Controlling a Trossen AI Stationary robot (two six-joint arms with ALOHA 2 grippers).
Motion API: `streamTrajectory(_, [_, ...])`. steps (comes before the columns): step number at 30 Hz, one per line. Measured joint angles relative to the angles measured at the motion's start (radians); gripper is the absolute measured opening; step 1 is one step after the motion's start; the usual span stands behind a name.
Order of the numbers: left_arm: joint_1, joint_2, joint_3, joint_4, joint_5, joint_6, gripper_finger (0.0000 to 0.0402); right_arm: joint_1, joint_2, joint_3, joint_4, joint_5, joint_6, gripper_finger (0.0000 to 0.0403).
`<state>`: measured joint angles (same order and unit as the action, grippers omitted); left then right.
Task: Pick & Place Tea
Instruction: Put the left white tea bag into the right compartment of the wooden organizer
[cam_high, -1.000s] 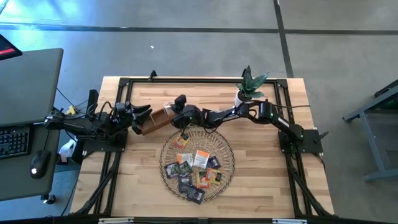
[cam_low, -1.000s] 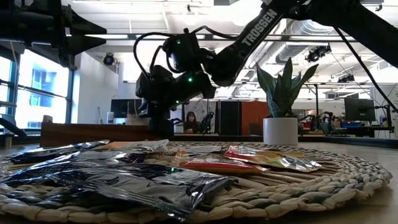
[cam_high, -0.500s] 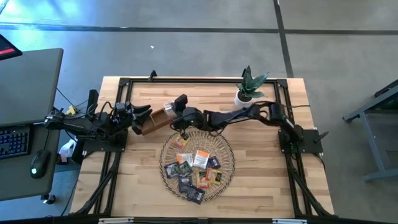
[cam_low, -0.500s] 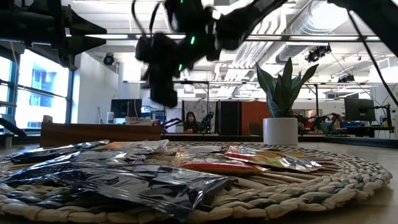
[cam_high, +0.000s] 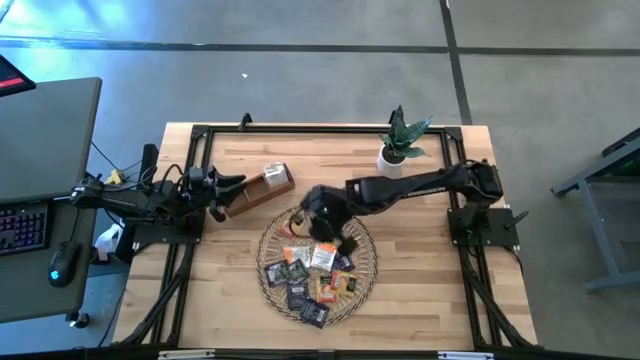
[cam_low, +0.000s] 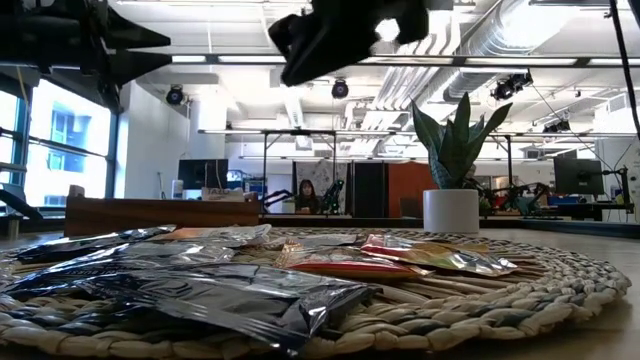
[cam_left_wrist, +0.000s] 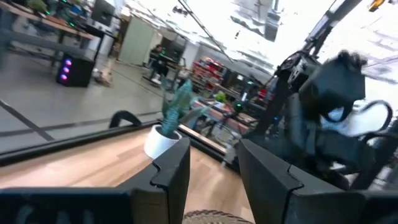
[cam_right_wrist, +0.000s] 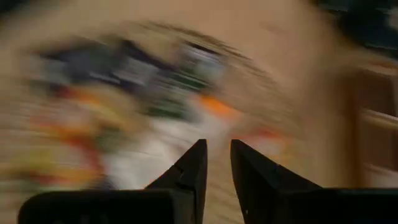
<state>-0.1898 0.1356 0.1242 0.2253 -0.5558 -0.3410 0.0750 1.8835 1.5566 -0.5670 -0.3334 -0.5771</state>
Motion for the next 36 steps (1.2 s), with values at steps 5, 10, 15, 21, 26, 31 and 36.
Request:
streamTrajectory(5, [0.0, 0.0, 0.0, 0.001, 0.019, -0.009, 0.0135, 0.06, 0.018, -0.088, 0.116, 0.053, 0.084, 0.0054])
streamTrajectory(10, [0.0, 0.0, 0.0, 0.003, 0.019, -0.009, 0.0135, 0.073, 0.02, -0.23, 0.291, 0.276, 0.077, 0.0075])
streamTrajectory(15, [0.0, 0.0, 0.0, 0.004, 0.018, -0.034, 0.0135, 0.043, 0.02, -0.304, 0.48, 0.202, 0.148, 0.0127])
streamTrajectory(21, [0.0, 0.0, 0.0, 0.004, 0.015, -0.035, 0.0135, 0.019, 0.029, -0.381, 0.662, 0.173, 0.49, 0.0184])
streamTrajectory(26, [0.0, 0.0, 0.0, 0.004, 0.015, -0.035, 0.0135, 0.034, 0.042, -0.454, 0.766, 0.225, 0.579, 0.0192])
streamTrajectory(31, [0.0, 0.0, 0.0, 0.005, 0.014, -0.035, 0.0135, 0.044, 0.103, -0.477, 0.862, 0.281, 0.605, 0.0192])
streamTrajectory(36, [0.0, 0.0, 0.0, 0.012, 0.012, -0.035, 0.0135, 0.041, 0.167, -0.437, 0.866, 0.281, 0.622, 0.0192])
